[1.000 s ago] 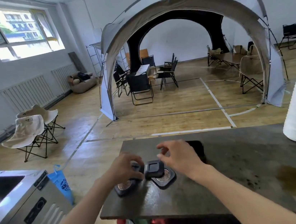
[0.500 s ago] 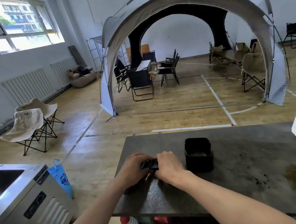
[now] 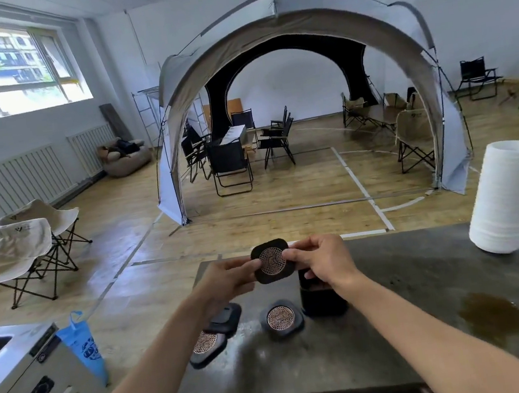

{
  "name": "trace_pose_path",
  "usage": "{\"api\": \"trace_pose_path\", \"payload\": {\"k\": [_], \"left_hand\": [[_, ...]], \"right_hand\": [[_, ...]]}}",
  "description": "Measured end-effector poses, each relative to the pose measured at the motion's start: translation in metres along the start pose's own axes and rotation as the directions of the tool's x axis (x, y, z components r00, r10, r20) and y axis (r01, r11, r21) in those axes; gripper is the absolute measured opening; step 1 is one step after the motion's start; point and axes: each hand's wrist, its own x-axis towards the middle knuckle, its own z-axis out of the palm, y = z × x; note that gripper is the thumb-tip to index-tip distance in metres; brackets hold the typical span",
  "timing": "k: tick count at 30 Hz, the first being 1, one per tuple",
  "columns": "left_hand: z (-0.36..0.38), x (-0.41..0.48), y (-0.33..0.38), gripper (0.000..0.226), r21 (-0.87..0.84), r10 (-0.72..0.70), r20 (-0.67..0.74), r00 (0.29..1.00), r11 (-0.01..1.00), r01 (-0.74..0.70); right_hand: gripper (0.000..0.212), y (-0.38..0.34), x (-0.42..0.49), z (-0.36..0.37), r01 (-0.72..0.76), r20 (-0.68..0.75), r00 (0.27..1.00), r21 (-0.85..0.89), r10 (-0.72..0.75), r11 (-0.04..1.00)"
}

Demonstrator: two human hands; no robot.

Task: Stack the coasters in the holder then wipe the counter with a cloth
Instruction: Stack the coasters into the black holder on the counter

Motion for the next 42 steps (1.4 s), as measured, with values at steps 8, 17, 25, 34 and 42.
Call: {"api": "trace_pose_path", "payload": {"k": [8,17,25,34,42], "left_hand": [[0.063,0.023,0.015,0.033,0.077,-0.175,0.076,0.982,0.983,0.169],[0.078,0.038,-0.003,0.03,0.34,-0.223,-0.114,0.968,0.907,0.249],[0.078,0.041,-0.017,0.031,0.451,-0.324,-0.144,0.935,0.819,0.353],[0.079,0.038,-0.024,0.036,0.45,-0.267,-0.163,0.95,0.837,0.312],[0.03,-0.005,-0.024,0.032,0.791,0.067,-0.15,0.986,0.607,0.079]], "right_hand": [[0.007,0.0,0.0,-0.073,-0.261,0.008,0.965,0.161,0.263,0.952],[0.018,0.023,0.001,-0.077,-0.385,-0.117,0.917,-0.015,0.381,0.923],[0.01,0.038,0.004,-0.077,-0.522,-0.118,0.85,-0.053,0.514,0.851],[0.018,0.042,0.003,-0.077,-0.387,-0.16,0.921,-0.263,0.356,0.884],[0.009,0.011,-0.03,-0.028,0.289,-0.031,0.919,-0.627,-0.393,0.724]]}}
